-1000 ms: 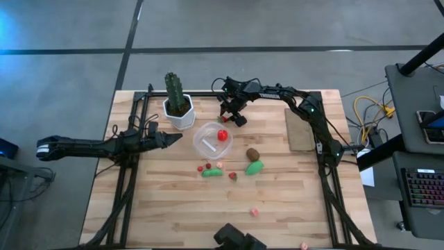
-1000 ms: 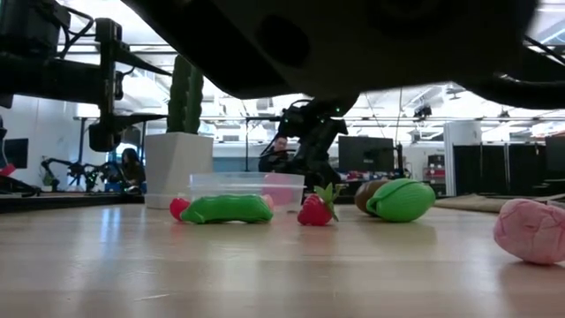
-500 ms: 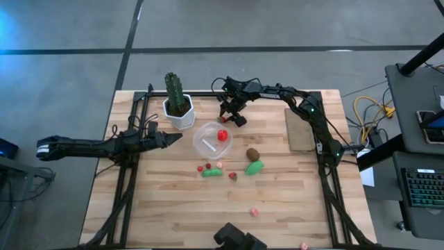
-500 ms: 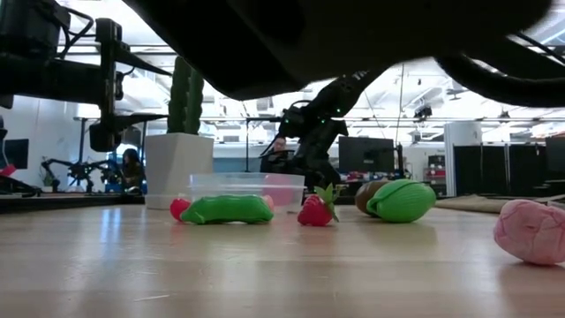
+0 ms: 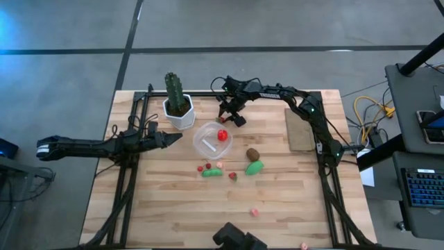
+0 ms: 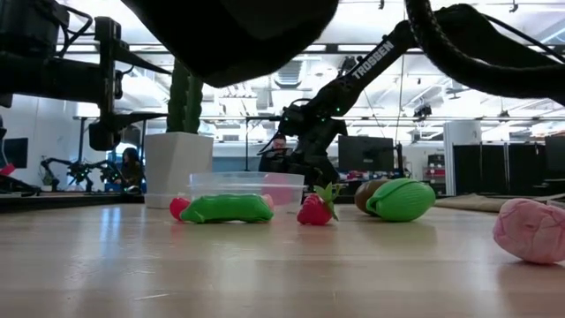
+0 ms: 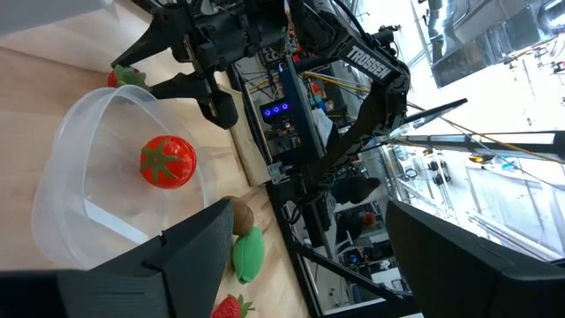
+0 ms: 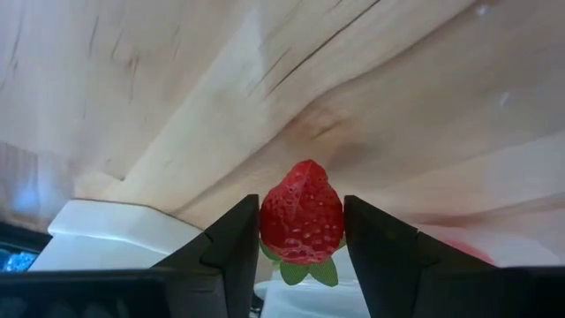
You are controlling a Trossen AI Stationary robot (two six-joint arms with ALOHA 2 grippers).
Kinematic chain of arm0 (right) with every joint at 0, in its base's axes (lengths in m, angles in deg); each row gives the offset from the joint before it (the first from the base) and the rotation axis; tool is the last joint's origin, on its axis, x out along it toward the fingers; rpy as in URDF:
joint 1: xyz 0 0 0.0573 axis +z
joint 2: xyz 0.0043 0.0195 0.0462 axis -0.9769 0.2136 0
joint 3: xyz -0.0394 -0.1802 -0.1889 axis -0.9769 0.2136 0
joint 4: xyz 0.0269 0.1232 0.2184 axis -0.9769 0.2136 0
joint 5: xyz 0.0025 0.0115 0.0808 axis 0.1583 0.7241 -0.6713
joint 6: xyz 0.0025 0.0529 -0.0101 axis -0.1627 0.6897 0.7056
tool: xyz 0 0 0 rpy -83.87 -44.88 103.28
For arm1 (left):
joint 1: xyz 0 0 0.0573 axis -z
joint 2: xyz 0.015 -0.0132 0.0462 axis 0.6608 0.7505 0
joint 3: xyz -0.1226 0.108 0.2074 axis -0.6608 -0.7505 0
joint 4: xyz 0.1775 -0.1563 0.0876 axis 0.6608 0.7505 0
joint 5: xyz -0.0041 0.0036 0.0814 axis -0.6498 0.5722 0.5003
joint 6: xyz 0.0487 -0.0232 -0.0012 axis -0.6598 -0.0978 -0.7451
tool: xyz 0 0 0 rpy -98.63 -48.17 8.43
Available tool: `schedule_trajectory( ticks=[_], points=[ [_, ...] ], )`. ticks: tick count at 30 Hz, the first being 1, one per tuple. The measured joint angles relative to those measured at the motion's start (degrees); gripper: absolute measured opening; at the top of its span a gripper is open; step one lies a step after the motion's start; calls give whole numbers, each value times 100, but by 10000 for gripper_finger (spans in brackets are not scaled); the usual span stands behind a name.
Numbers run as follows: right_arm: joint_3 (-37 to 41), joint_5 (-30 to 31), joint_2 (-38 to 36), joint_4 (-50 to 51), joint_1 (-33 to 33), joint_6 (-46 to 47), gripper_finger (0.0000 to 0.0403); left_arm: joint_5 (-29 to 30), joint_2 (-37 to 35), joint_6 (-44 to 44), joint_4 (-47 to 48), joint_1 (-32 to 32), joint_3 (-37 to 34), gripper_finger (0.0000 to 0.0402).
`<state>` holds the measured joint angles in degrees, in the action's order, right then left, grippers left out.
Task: Pick and placing Produce into tupperware
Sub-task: Put the top strawberry into the transparent bin
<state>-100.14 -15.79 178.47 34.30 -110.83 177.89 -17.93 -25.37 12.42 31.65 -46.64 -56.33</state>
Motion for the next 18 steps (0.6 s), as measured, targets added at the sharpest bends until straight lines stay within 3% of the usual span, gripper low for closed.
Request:
schedule_trajectory(
  ticks=[18],
  points=[
    [0, -13, 0, -8, 0, -147, 152, 2, 0, -2, 0, -2, 0, 283]
  ],
)
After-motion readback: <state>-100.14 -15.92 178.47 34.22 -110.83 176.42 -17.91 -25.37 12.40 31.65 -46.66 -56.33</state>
